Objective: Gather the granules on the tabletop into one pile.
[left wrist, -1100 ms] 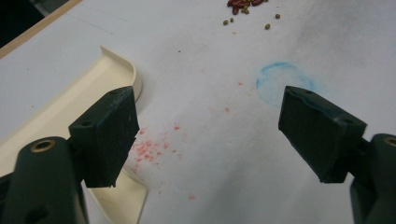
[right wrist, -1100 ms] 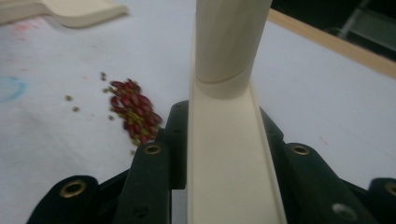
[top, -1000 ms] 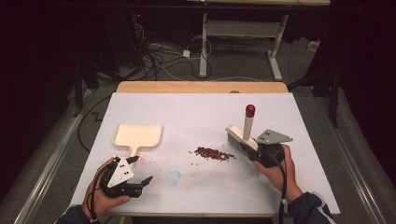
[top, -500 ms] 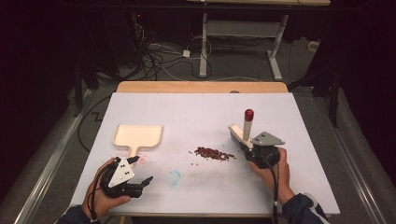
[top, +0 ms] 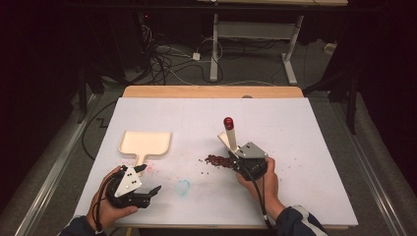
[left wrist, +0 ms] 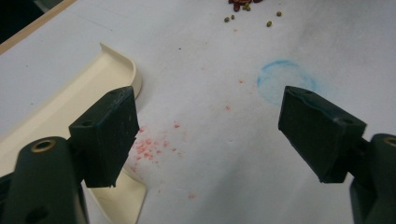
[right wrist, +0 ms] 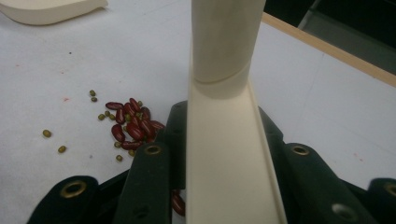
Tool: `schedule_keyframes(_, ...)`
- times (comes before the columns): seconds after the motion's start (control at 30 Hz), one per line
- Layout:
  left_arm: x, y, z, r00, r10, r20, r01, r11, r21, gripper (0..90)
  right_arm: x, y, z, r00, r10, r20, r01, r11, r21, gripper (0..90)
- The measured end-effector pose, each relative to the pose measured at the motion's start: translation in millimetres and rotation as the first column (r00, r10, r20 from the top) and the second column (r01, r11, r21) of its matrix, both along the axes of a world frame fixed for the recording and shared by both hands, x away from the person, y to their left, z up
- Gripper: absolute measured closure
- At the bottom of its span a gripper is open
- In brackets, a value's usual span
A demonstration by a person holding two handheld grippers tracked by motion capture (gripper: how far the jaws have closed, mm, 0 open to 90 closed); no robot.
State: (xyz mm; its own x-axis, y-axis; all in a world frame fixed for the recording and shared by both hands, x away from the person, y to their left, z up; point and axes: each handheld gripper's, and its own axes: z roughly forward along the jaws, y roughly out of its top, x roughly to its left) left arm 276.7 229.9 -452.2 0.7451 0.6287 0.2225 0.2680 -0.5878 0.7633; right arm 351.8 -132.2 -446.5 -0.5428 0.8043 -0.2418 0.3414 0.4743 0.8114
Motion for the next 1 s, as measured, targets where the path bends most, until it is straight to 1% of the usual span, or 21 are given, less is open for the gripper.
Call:
schedule_keyframes(0.07,0.2,-0.1,-0.2,1.0,0.0,-0.001,0.0,1.0,0.0,19.2,1.3,3.5,-0.1,1.0,-0.008,-0.005,0.008,1.0,0.015,67.6)
schedule_keyframes(0.1,0.2,-0.2,-0.1,1.0,0.0,-0.001,0.0,1.0,0.001,19.2,3.0,6.5,0.0,0.9999,-0.013,-0.001,0.013,1.0,0.024,67.6)
schedule_keyframes(0.2,0.0,-0.4,0.1,1.0,-0.002,-0.001,0.002,1.0,0.002,19.2,4.9,11.6,-0.4,0.9998,-0.017,0.001,0.017,0.999,0.034,67.6)
schedule_keyframes(0.33,-0.1,-0.2,0.1,1.0,-0.002,0.0,0.002,1.0,0.001,19.2,5.0,15.5,0.8,0.9998,-0.014,0.014,0.013,1.0,0.025,67.5)
schedule_keyframes(0.43,0.1,0.1,-0.1,1.0,-0.002,-0.001,0.002,1.0,0.001,19.2,4.8,14.3,4.5,0.9991,-0.017,0.04,0.016,1.0,0.022,67.6)
schedule_keyframes(0.47,0.2,0.2,-0.1,1.0,-0.003,-0.002,0.003,1.0,0.003,19.2,4.9,13.3,6.4,0.9989,-0.016,0.043,0.015,1.0,0.028,67.6)
schedule_keyframes(0.5,0.2,0.0,-0.1,1.0,-0.003,-0.001,0.003,1.0,0.003,19.2,4.1,12.2,10.8,0.9989,-0.016,0.044,0.014,0.999,0.053,67.6)
schedule_keyframes(0.57,0.1,0.1,0.1,1.0,-0.002,-0.001,0.002,1.0,0.001,19.2,3.1,12.2,13.5,0.9985,-0.013,0.053,0.01,0.998,0.055,67.6)
schedule_keyframes(0.6,0.2,0.2,0.4,1.0,0.0,0.0,0.0,1.0,0.001,19.2,2.0,13.1,15.9,0.9984,-0.004,0.057,0.0,0.998,0.07,67.6)
schedule_keyframes(0.63,0.3,0.6,1.0,1.0,0.002,0.002,-0.002,1.0,-0.001,19.2,-1.7,17.1,20.5,0.9984,0.018,0.053,-0.024,0.993,0.112,67.6)
schedule_keyframes(0.67,0.4,0.9,1.4,1.0,0.005,0.005,-0.005,1.0,-0.004,19.2,-4.7,20.7,22.3,0.9987,0.033,0.038,-0.038,0.99,0.139,67.6)
schedule_keyframes(0.7,0.5,1.5,1.9,0.9999,0.007,0.007,-0.007,1.0,-0.006,19.2,-4.7,20.7,22.3,0.9987,0.033,0.038,-0.038,0.99,0.139,67.6)
schedule_keyframes(0.73,0.4,2.0,2.4,0.9999,0.01,0.009,-0.01,0.9999,-0.007,19.2,-10.7,29.7,25.1,0.9972,0.072,0.021,-0.075,0.981,0.179,67.6)
schedule_keyframes(0.77,0.2,2.7,2.9,0.9998,0.015,0.013,-0.015,0.9999,-0.009,19.2,-14.1,34.7,25.8,0.9957,0.092,0.012,-0.092,0.975,0.202,67.6)
schedule_keyframes(0.8,-0.2,3.9,3.5,0.9998,0.021,0.006,-0.02,0.9997,-0.014,19.2,-14.1,34.7,25.8,0.9957,0.092,0.012,-0.092,0.975,0.202,67.6)
schedule_keyframes(0.83,-0.5,5.1,4.0,0.9996,0.028,0.011,-0.027,0.9993,-0.024,19.2,-20.4,45.4,24.9,0.992,0.126,-0.008,-0.12,0.962,0.247,67.6)
schedule_keyframes(0.87,-0.6,6.5,4.7,0.9993,0.033,0.015,-0.033,0.9991,-0.028,19.2,-22.8,50.9,23.1,0.9894,0.144,-0.019,-0.134,0.954,0.27,67.6)
schedule_keyframes(0.9,-0.7,9.0,5.8,0.999,0.041,0.017,-0.04,0.9983,-0.043,19.2,-25.2,56.7,20.7,0.9878,0.152,-0.031,-0.137,0.946,0.294,67.6)
schedule_keyframes(0.93,-0.7,9.0,5.8,0.999,0.041,0.017,-0.04,0.9983,-0.043,19.3,-25.2,56.7,20.7,0.9878,0.152,-0.031,-0.137,0.946,0.294,67.6)
schedule_keyframes(0.97,-1.0,9.8,6.2,0.9987,0.046,0.021,-0.045,0.998,-0.046,19.3,-26.4,62.0,17.5,0.986,0.161,-0.043,-0.14,0.941,0.31,67.6)
schedule_keyframes(1.0,-1.2,10.8,6.9,0.9985,0.049,0.025,-0.048,0.9976,-0.05,19.3,-28.2,72.8,9.8,0.9828,0.171,-0.07,-0.138,0.932,0.337,67.6)
